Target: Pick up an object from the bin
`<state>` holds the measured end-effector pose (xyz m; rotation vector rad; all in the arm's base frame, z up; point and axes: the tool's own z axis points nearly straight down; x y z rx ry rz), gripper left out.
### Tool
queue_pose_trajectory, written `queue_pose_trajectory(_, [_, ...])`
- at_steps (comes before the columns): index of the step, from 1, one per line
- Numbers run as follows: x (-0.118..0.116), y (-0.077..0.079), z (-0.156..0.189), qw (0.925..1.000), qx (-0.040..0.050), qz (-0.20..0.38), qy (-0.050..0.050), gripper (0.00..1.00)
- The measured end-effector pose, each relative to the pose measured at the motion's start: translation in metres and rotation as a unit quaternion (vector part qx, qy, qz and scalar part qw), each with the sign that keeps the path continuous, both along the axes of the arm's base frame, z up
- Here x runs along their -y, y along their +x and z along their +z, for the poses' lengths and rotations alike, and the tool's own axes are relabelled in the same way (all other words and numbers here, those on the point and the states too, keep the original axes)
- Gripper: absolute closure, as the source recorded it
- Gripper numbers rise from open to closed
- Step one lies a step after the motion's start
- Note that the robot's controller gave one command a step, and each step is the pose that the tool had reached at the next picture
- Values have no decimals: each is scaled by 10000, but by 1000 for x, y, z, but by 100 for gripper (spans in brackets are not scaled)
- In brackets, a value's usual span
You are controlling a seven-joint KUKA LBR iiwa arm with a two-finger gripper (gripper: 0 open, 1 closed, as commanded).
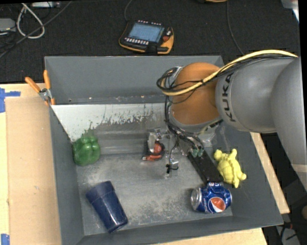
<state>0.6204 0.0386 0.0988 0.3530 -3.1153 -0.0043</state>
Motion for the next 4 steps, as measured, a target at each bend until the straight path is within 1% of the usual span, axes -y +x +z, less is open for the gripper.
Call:
queue_pose_trajectory(1, [-11, 0, -27, 9797, 124, -1999, 28, 0])
queue_pose_trajectory(2, [17, 6, -24, 10000, 83, -42, 24, 100])
queue_pose_trajectory(3, [17, 6, -24, 9999, 83, -50, 26, 100])
queue_pose_trajectory(4, [17, 5, -6, 9999, 76, -60, 30, 100])
